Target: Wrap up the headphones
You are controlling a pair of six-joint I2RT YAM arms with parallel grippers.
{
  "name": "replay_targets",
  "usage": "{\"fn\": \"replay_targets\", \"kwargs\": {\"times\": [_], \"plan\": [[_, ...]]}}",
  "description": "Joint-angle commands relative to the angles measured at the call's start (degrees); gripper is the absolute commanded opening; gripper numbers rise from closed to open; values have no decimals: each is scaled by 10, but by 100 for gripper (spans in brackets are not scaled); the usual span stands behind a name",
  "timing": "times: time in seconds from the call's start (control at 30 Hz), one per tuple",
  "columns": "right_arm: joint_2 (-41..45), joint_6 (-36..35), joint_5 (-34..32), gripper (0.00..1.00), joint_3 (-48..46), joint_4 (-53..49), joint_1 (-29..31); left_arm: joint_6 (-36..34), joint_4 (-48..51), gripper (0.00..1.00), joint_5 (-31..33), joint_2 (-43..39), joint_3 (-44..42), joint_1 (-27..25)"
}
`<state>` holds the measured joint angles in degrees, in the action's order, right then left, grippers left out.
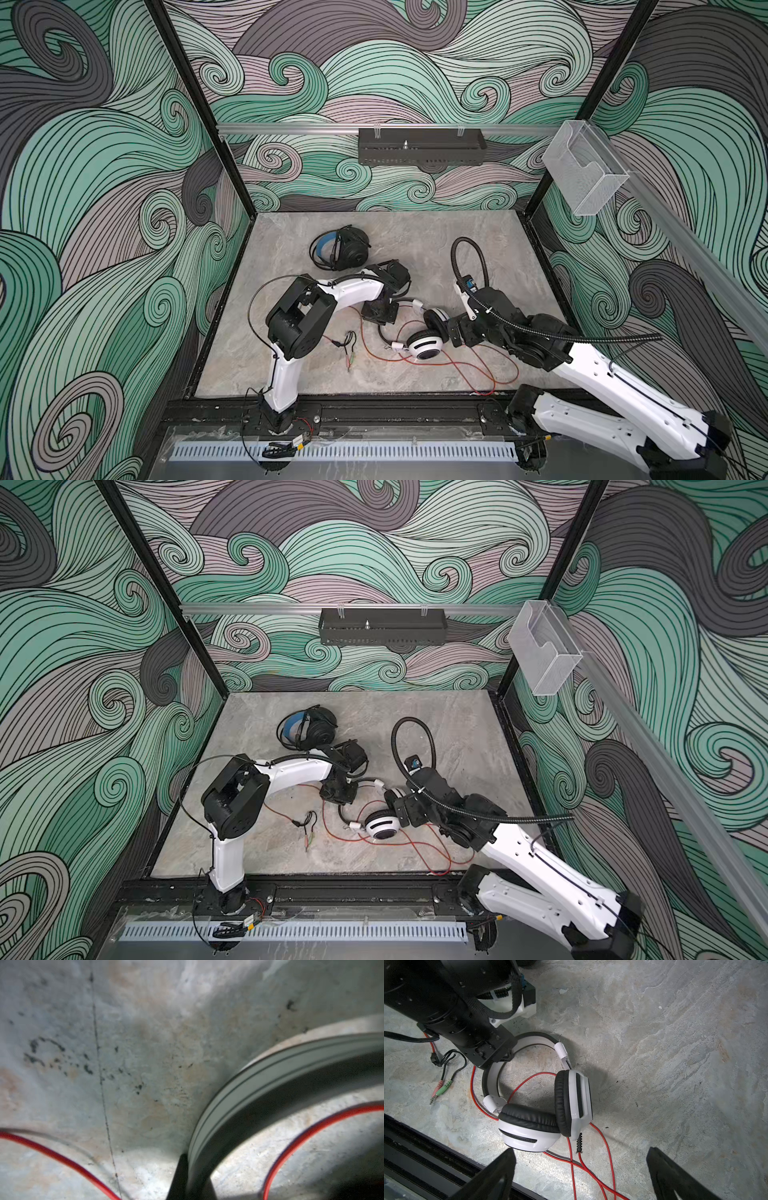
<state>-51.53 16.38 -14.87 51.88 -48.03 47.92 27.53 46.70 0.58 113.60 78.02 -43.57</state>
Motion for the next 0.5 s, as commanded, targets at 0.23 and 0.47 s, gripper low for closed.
{"fn": "replay_targets", "kwargs": {"times": [0.23,0.47], "plan": [[3,-80,24,99,29,-9,-8,-33,72,0,93,-83,58,1],[58,-196,136,99,62,42,-8,-112,176,0,152,-223,149,22]]}}
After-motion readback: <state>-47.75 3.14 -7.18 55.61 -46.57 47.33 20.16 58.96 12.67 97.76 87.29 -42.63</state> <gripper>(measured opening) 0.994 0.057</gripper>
